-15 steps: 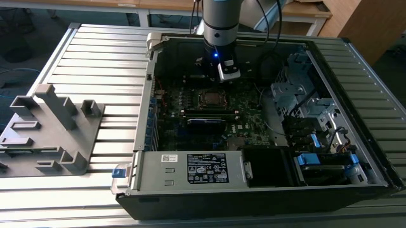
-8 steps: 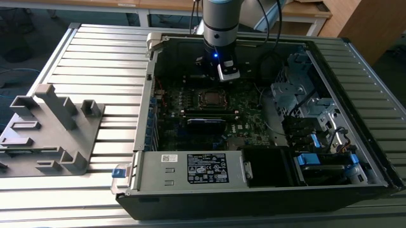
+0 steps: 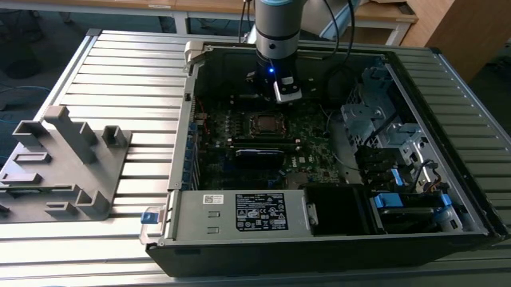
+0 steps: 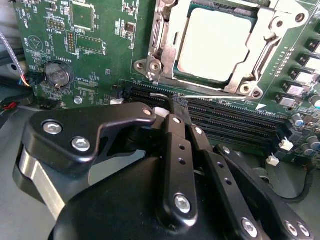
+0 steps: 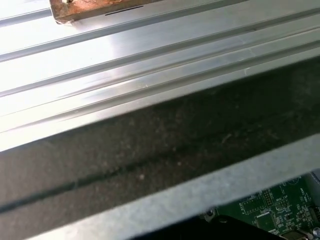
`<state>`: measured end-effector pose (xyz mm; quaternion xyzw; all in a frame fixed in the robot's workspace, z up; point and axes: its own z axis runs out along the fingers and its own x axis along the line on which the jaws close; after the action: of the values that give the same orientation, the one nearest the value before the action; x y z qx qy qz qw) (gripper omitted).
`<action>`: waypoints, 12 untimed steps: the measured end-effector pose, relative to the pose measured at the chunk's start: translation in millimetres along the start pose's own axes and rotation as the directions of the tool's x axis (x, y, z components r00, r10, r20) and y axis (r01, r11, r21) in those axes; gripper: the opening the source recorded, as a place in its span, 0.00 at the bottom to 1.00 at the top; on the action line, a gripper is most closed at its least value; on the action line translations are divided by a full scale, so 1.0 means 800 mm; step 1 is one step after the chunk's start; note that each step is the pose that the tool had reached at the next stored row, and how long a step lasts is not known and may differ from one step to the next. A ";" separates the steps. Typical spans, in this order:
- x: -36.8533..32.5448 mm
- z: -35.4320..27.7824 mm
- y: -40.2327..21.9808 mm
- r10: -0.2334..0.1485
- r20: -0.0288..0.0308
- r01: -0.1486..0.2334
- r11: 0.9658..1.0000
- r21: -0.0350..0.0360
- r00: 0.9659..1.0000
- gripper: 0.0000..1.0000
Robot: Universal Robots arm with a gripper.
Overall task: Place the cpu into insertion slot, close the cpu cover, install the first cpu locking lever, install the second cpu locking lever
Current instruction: 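Install the first cpu locking lever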
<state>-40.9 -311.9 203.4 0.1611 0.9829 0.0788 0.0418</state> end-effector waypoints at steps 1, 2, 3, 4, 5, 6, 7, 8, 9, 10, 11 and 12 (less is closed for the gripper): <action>0.0005 0.0005 -0.0002 0.000 0.001 0.000 1.000 -0.002 1.000 0.10; 0.0007 0.0007 -0.0003 0.000 0.001 0.000 1.000 -0.003 1.000 0.10; 0.0007 0.0007 -0.0003 0.000 0.001 0.000 1.000 -0.003 1.000 0.10; 0.0008 0.0007 -0.0003 0.000 0.001 0.000 1.000 -0.003 1.000 0.10; 0.0013 0.0010 -0.0006 0.000 0.002 0.000 1.000 -0.003 1.000 0.10; 0.0021 0.0013 -0.0009 0.000 0.003 0.000 1.000 -0.004 1.000 0.10; 0.0029 0.0016 -0.0013 -0.001 0.004 0.001 1.000 -0.004 1.000 0.10; 0.0036 0.0019 -0.0016 -0.001 0.005 0.001 1.000 -0.005 1.000 0.10; 0.0040 0.0021 -0.0017 -0.001 0.006 0.001 1.000 -0.005 1.000 0.10; 0.0040 0.0021 -0.0017 -0.001 0.006 0.001 1.000 -0.005 1.000 0.10; 0.0040 0.0025 -0.0018 -0.001 0.006 0.001 1.000 -0.005 1.000 0.10; 0.0040 0.0029 -0.0019 -0.001 0.007 0.001 1.000 -0.006 1.000 0.10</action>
<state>-44.2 -311.9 200.7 0.1607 0.9826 0.0811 0.0457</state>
